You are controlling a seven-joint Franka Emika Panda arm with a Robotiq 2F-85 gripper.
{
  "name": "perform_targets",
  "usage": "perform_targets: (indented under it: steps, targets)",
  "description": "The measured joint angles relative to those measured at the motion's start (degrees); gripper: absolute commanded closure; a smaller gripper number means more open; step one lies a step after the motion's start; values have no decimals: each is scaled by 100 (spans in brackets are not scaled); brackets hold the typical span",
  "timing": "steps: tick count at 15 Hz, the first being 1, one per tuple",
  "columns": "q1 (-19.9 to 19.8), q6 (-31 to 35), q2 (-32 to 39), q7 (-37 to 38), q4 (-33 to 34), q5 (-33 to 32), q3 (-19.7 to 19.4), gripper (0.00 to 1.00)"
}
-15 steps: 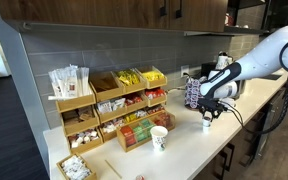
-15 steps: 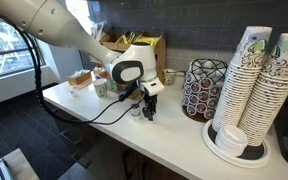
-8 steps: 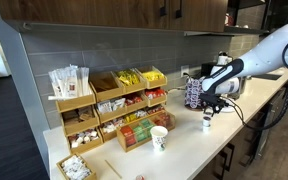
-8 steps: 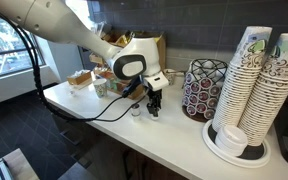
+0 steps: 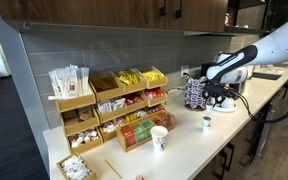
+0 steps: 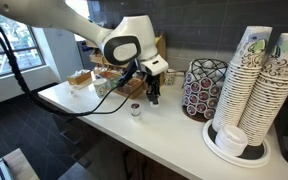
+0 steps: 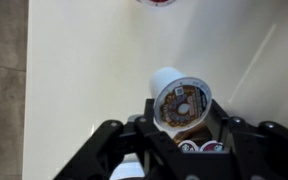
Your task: Stack the three pods on the counter
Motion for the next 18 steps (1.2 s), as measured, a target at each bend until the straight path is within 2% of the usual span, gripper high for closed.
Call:
perform_targets:
  steps: [6,10,18]
  targets:
    - [4,-439,-539,-950,-455,262,104,72]
    - [8,-451,-718,-1439,-743,541,199,72]
    - [27,-451,-924,-1910,-1043,703,306,72]
